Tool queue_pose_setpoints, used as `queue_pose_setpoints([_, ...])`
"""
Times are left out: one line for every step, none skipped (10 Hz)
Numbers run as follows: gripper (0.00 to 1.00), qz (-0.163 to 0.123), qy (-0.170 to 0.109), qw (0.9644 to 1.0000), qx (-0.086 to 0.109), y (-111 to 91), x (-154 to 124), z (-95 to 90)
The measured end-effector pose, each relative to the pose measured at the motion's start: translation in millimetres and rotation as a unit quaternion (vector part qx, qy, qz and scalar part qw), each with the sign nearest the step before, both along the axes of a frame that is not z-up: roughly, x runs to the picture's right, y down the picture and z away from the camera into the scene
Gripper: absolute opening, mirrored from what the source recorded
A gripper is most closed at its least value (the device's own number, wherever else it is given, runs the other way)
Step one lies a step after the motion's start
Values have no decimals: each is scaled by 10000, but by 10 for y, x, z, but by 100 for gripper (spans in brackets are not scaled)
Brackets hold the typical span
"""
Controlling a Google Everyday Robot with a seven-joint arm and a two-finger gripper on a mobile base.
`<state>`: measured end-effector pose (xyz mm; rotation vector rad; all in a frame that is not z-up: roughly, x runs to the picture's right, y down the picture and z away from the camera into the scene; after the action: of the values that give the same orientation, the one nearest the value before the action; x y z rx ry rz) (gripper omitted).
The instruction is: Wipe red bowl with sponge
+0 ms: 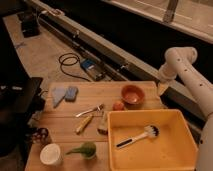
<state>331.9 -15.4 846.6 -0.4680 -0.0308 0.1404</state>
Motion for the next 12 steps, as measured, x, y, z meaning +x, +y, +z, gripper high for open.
queue_pose_setpoints([74, 0, 0, 10000, 0, 0, 0, 0])
queue_pose_setpoints([74, 0, 0, 10000, 0, 0, 0, 0])
queue_pose_setpoints([74, 0, 0, 10000, 0, 0, 0, 0])
queue_pose_setpoints([74, 0, 0, 10000, 0, 0, 0, 0])
queue_pose_setpoints([74, 0, 0, 10000, 1, 0, 0, 0])
queue_pose_setpoints([74, 0, 0, 10000, 1, 0, 0, 0])
queue_pose_setpoints([74, 2, -1, 10000, 2, -3, 1, -1])
queue_pose_setpoints([74, -11, -20, 10000, 9, -8, 4, -7])
queue_pose_setpoints([74, -120, -98, 9999, 23, -33, -8, -48])
queue_pose_setpoints([74, -248, -166, 9996, 25, -77, -85, -81])
queue_pose_setpoints([74, -402, -248, 9989, -4, -111, -219, -77])
queue_pose_setpoints([74, -654, -383, 9971, -42, -131, -475, -38])
